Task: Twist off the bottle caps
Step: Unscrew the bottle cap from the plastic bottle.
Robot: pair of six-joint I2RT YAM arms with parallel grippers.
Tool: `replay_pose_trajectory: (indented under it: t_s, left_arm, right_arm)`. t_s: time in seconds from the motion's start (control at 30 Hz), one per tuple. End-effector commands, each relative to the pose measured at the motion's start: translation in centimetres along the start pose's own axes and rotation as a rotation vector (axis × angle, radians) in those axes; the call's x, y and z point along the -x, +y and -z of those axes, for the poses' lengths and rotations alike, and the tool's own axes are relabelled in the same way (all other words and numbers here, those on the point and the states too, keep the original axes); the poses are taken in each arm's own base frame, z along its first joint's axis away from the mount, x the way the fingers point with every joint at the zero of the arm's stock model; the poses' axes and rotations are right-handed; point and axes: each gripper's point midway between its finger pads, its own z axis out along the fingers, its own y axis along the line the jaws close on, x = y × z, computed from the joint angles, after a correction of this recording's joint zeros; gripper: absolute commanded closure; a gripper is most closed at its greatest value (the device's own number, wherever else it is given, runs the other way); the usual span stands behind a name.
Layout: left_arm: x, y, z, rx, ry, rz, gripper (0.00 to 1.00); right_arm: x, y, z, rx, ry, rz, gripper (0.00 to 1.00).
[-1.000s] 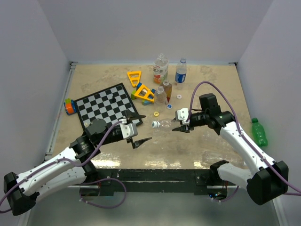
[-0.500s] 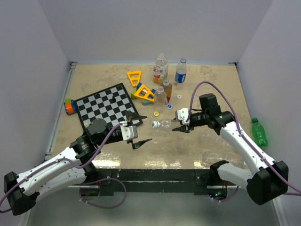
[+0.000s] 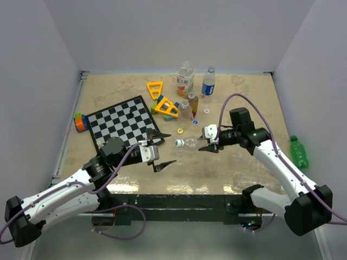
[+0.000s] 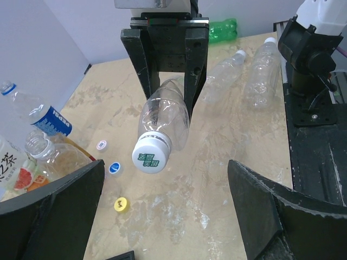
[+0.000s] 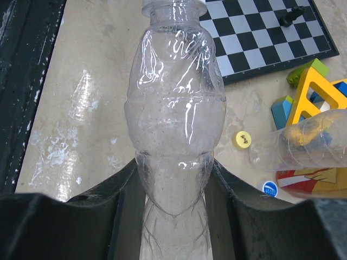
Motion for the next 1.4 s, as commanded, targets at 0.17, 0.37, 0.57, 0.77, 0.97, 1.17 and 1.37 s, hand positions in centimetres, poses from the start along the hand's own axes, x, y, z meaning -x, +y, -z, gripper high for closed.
replay_pose_trajectory:
  t_s: [0.17, 0.37, 0.57, 0.77, 0.97, 1.17, 1.37]
  left_arm:
    - [1.4, -0.3, -0.6, -0.023, -0.086, 0.008, 0.0]
    - [1.0, -0.2, -0.8, -0.019, -0.075, 0.018, 0.0]
    - [0.7, -0.2, -0.9, -0.021, -0.065, 0.019, 0.0]
    - [0.7, -0.2, -1.0, -0.022, -0.064, 0.018, 0.0]
    - [0.6, -0.2, -1.1, -0.024, -0.06, 0.02, 0.0]
    - [-0.1, 0.1, -1.4, -0.016, -0.03, 0.025, 0.01]
    - [0.0, 0.1, -1.8, -0.021, -0.032, 0.027, 0.02]
  right_arm:
    - [0.3, -0.1, 0.1, -0.002, -0.002, 0.015, 0.87]
    - [0.3, -0.1, 0.1, -0.001, -0.002, 0.015, 0.87]
    - [0.3, -0.1, 0.1, -0.001, -0.002, 0.017, 0.87]
    - [0.3, -0.1, 0.1, -0.001, -0.002, 0.017, 0.87]
    - [0.3, -0.1, 0.1, -0.001, -0.002, 0.015, 0.87]
    - [0.3, -0.1, 0.1, -0.001, -0.002, 0.017, 0.87]
    - [0.3, -0.1, 0.1, -0.001, -0.002, 0.015, 0.87]
